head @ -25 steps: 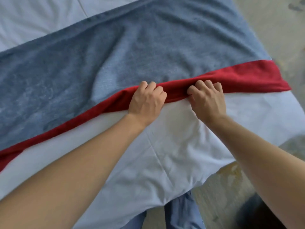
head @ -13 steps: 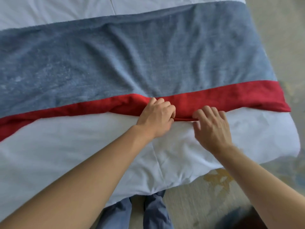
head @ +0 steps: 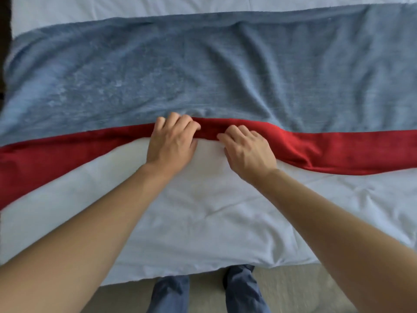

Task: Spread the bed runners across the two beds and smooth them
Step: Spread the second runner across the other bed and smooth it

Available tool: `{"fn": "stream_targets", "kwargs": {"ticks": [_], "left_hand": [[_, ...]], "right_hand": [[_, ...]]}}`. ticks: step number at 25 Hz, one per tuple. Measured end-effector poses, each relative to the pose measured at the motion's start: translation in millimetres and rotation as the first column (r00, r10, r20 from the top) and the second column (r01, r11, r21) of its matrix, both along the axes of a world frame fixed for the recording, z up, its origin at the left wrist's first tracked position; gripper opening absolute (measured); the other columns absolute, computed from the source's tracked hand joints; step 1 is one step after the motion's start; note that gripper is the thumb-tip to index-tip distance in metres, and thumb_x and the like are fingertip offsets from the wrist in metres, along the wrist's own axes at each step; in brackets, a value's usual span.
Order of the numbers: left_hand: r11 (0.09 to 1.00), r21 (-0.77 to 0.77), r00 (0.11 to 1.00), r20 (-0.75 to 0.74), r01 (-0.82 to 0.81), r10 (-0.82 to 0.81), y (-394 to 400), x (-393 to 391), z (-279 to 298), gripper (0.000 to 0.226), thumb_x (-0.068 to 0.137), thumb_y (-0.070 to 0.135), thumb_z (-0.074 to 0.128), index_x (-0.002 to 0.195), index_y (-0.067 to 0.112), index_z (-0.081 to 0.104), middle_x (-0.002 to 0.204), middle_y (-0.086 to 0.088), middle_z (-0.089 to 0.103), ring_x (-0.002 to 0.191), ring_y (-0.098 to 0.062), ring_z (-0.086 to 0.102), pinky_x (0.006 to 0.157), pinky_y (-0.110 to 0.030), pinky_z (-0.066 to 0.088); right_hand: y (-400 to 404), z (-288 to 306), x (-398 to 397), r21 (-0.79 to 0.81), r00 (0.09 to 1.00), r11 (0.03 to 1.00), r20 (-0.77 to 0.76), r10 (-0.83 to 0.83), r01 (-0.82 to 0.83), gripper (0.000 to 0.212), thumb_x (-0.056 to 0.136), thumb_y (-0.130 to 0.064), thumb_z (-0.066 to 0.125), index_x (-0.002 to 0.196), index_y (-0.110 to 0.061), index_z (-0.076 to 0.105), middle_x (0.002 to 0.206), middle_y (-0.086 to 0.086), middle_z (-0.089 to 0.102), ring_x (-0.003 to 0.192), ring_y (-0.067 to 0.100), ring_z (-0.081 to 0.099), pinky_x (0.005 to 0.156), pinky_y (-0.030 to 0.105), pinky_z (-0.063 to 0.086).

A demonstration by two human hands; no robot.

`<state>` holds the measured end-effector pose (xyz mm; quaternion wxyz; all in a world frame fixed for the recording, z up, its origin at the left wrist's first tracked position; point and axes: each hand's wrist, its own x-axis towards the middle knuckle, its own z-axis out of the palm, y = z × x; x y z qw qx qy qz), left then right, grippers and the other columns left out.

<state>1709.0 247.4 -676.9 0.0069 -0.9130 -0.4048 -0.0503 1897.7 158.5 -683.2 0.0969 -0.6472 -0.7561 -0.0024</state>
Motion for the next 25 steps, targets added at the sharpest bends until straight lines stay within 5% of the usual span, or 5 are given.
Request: {"fn": "stream_targets", "kwargs": {"ticks": [8,13,16,20,25], "left_hand": [[0.987,-0.001,0.986,-0.028,0.163,-0.163,50,5,-7,0.010,0.083,0.018,0.063,0.079,0.020,0.072,0.075,0.002,0.066,0.079,-0.025,0.057,0.078,-0.036,0.026],[0.808,-0.571,0.986,0.011,0.143,-0.166,52,-3,22,0.014,0.087,0.029,0.061,0.092,0.028,0.075,0.085,0.013,0.069,0.094,-0.018,0.060,0.099,-0.031,0.027],[0.699,-0.710,0.986,-0.049,0.079,-0.161,48,-8,31,0.010,0.086,0.032,0.064,0.088,0.032,0.074,0.073,0.019,0.060,0.088,-0.017,0.059,0.101,-0.029,0.032],[0.966,-0.257,0.997,0.070,0.043,-0.026,39,-12,15,0.007,0.082,0.017,0.065,0.080,0.023,0.066,0.081,-0.001,0.063,0.083,-0.027,0.057,0.078,-0.036,0.032],[0.996,-0.047,0.975,0.211,0.082,-0.070,6,-32,-5,0.019,0.074,-0.003,0.061,0.077,0.016,0.057,0.067,-0.003,0.057,0.060,-0.029,0.055,0.063,-0.035,0.032]], "right_hand": [[45,-7,-15,0.022,0.984,0.992,0.128,-0.125,0.123,0.007,0.081,-0.011,0.066,0.076,-0.015,0.064,0.073,0.004,0.058,0.073,0.030,0.055,0.062,0.040,0.040],[23,19,-23,-0.218,0.995,0.974,-0.055,-0.079,0.065,0.009,0.072,-0.020,0.055,0.076,-0.017,0.062,0.075,0.002,0.064,0.077,0.032,0.059,0.068,0.037,0.036],[12,27,-27,-0.373,0.991,0.926,-0.083,-0.101,0.063,0.011,0.075,-0.020,0.056,0.083,-0.017,0.063,0.080,0.002,0.066,0.083,0.032,0.061,0.073,0.039,0.041],[5,33,-25,-0.061,0.987,0.986,-0.037,-0.155,0.153,0.009,0.081,-0.006,0.060,0.086,-0.013,0.058,0.079,0.005,0.056,0.071,0.030,0.051,0.066,0.039,0.033],[-14,15,-29,-0.046,0.996,0.998,0.075,-0.044,0.048,0.018,0.083,-0.005,0.059,0.098,-0.014,0.066,0.088,0.006,0.059,0.078,0.031,0.054,0.068,0.042,0.040]]}}
